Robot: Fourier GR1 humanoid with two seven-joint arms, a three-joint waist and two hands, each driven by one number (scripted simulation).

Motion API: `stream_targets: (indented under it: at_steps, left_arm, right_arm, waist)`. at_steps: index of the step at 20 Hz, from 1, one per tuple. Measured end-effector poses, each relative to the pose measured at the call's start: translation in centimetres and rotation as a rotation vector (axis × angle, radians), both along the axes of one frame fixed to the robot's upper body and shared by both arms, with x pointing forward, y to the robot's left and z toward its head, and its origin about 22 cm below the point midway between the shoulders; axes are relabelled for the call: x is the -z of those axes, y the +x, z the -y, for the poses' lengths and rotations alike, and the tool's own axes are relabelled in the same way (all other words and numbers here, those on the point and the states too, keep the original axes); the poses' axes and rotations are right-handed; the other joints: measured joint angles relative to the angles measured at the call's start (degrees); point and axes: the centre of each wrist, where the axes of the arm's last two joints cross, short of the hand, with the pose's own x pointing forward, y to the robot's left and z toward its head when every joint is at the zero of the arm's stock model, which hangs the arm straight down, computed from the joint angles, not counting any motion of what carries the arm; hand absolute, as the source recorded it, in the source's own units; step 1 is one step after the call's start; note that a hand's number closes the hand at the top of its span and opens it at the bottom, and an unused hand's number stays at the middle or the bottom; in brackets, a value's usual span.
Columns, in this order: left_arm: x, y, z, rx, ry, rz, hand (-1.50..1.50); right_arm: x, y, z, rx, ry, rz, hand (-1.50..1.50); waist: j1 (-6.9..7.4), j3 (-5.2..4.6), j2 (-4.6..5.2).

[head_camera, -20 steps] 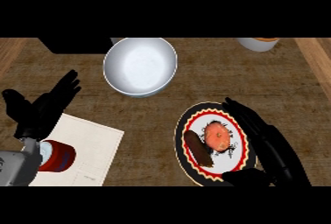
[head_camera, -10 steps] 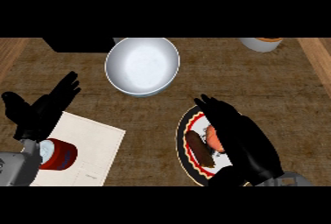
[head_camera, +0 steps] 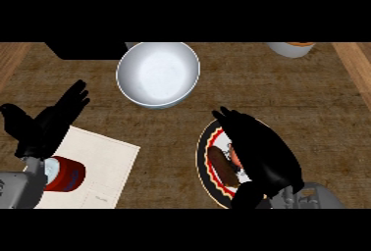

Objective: Pick the squash from the plate and place it in the bowl

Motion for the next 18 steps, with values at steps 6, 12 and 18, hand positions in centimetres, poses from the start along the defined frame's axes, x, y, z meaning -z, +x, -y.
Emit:
stream_targets:
  at_steps: [6, 12, 18]
  left_arm:
    - [-0.7, 0.8, 0.0, -0.001, -0.001, -0.006, 0.00]
    - [-0.3, 0.9, 0.6, 0.003, -0.001, 0.001, 0.00]
    - [0.0, 0.4, 0.5, 0.003, 0.006, 0.001, 0.00]
  right_arm:
    - [0.5, 0.8, -0.5, 0.006, -0.042, -0.027, -1.50]
    - [1.7, 1.9, -0.4, 0.034, -0.099, -0.056, -1.50]
    - [3.0, 2.2, 0.0, 0.064, -0.139, -0.072, -1.50]
  waist:
    - [-0.11, 0.02, 0.03]
    - [-0.06, 0.03, 0.05]
    - [-0.05, 0.04, 0.05]
